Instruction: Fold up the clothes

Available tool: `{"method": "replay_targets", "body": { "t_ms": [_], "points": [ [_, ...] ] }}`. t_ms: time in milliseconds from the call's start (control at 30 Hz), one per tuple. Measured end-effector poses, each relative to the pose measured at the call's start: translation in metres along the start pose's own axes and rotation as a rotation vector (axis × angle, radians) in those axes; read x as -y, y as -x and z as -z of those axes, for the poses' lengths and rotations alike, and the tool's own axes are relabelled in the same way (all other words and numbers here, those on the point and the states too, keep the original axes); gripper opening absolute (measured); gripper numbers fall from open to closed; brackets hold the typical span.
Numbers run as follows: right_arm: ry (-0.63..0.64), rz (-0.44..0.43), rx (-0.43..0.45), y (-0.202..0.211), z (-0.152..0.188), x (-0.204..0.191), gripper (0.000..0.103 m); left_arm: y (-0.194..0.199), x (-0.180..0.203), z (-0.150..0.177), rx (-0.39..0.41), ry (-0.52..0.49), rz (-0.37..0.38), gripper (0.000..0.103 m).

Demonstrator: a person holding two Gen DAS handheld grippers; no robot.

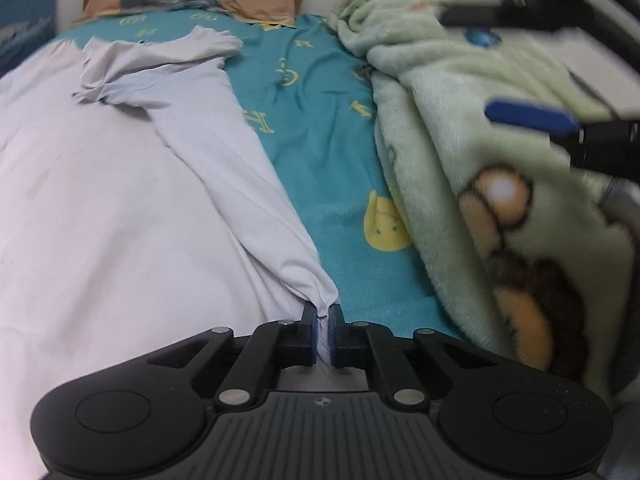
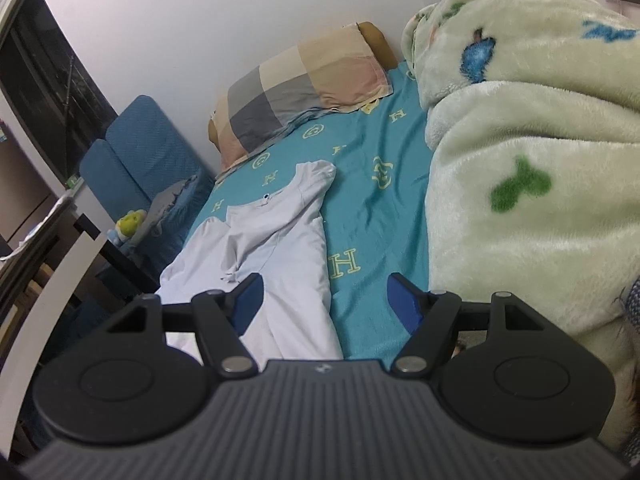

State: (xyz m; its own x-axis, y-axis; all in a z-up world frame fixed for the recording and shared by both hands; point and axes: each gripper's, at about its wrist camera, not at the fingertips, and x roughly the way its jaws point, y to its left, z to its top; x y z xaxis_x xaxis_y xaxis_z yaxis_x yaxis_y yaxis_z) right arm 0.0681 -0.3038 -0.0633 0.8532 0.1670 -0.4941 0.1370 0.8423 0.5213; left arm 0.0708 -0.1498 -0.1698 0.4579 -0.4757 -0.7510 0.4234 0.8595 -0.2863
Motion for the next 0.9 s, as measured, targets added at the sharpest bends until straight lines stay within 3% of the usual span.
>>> {"method": "replay_targets", "body": {
  "t_ms": [167,267,467,567,733,900],
  "points": [
    [-0.003,-0.019,0.004,0.006,0.0,-0.002,0.071,0.057,-0.038,-0.021,0.021,0.14,0.1,0.005],
    [0.016,-0.031,-0.014,0.004,0.001,-0.008,0.071,0.087,-0.082,-0.03,0.019,0.242,0.117,0.005],
    [0.073,-0.111,-0.116,-0.013,0.012,-0.029,0.071,0.088,-0.176,-0.021,-0.048,0.495,0.066,0.006],
    [0.107,-0.165,-0.197,-0.023,0.023,-0.043,0.071,0.076,-0.205,-0.012,-0.083,0.623,0.082,0.008],
    [0.24,-0.282,-0.381,-0.037,0.052,-0.077,0.071,0.074,-0.214,-0.015,-0.062,0.646,0.088,0.008],
    [0.523,-0.33,-0.48,-0.032,0.096,-0.134,0.072,0.065,-0.216,-0.014,-0.074,0.642,0.089,0.008]
  ]
}}
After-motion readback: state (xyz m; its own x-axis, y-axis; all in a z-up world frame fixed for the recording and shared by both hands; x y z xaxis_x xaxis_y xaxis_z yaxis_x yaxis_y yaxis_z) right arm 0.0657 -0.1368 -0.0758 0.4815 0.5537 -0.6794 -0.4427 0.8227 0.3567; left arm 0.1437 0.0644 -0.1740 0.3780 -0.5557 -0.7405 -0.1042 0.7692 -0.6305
